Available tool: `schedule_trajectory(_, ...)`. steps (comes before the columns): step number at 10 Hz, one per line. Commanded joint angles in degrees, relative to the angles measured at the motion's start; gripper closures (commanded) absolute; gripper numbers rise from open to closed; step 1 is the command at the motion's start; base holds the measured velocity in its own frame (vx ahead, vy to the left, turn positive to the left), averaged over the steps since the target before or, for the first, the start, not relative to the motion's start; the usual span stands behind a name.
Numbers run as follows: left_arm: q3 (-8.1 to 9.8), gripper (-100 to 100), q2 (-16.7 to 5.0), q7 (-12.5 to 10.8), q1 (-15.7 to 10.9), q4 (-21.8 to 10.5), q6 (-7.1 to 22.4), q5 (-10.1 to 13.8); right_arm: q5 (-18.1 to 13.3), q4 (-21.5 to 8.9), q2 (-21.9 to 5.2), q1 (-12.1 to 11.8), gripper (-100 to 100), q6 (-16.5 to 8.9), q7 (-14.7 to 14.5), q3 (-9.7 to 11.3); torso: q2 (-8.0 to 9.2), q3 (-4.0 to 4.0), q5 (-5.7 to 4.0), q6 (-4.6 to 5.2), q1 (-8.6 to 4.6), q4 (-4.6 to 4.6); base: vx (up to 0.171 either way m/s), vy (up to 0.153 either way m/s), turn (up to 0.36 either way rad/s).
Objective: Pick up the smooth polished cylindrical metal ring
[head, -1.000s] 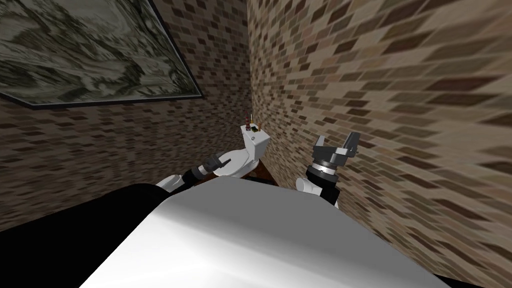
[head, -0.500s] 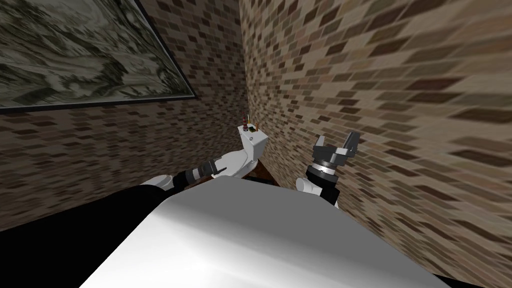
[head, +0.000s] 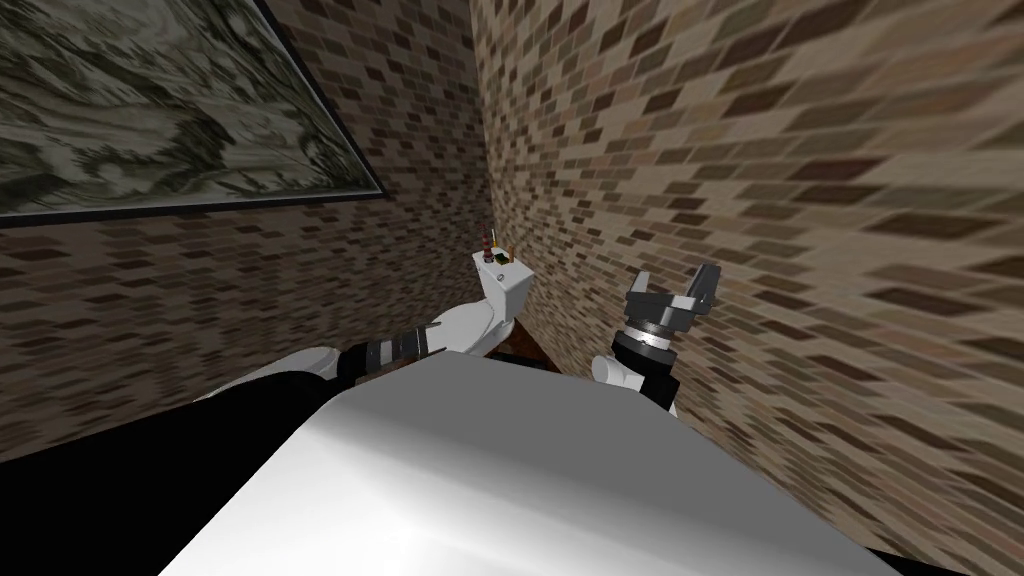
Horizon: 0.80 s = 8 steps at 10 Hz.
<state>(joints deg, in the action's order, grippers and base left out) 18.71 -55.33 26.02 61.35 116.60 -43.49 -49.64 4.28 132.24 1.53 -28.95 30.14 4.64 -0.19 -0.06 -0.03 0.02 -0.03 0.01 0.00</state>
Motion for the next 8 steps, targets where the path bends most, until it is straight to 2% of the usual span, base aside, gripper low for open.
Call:
schedule_trajectory(1, 1.67, -100, -2.9, 1.7, 2.8, -1.6, -1.9, -2.9, 0.0, 0.0, 0.0, 0.0, 0, 0.0, 0.0, 0.0, 0.00, 0.00, 0.00, 0.00, 0.00, 0.00, -0.025, 0.049, -0.158)
schedule_trajectory(3, 1.67, -100, -6.1, 1.7, 2.8, -1.6, -1.9, -6.2, 0.0, 0.0, 0.0, 0.0, 0, 0.0, 0.0, 0.0, 0.05, 0.03, 0.02, 0.01, 0.09, 0.01, -0.011, 0.019, -0.064)
schedule_trajectory(4, 3.38, -100, -7.7, 3.6, 5.7, -3.1, -3.9, -8.0, 0.0, 0.0, 0.0, 0.0, 0, 0.0, 0.0, 0.0, -0.01, -0.01, 0.00, 0.01, -0.01, 0.00, -0.024, 0.043, -0.137)
schedule_trajectory(6, 3.38, -100, -11.3, 3.6, 5.7, -3.1, -3.9, -11.7, 0.0, 0.0, 0.0, 0.0, 0, 0.0, 0.0, 0.0, 0.03, 0.01, 0.02, 0.03, 0.09, 0.01, -0.010, 0.015, -0.089)
schedule_trajectory(7, 3.38, -100, -11.3, 3.6, 5.7, -3.1, -3.9, -12.3, 0.0, 0.0, 0.0, 0.0, 0, 0.0, 0.0, 0.0, -0.04, -0.02, 0.00, 0.00, -0.05, -0.01, 0.005, -0.011, -0.015)
schedule_trajectory(8, 5.08, -100, -13.9, 5.6, 8.6, -4.6, -6.0, -14.6, 0.0, 0.0, 0.0, 0.0, 0, 0.0, 0.0, 0.0, -0.05, -0.03, -0.02, 0.00, -0.09, -0.01, -0.018, 0.026, -0.139)
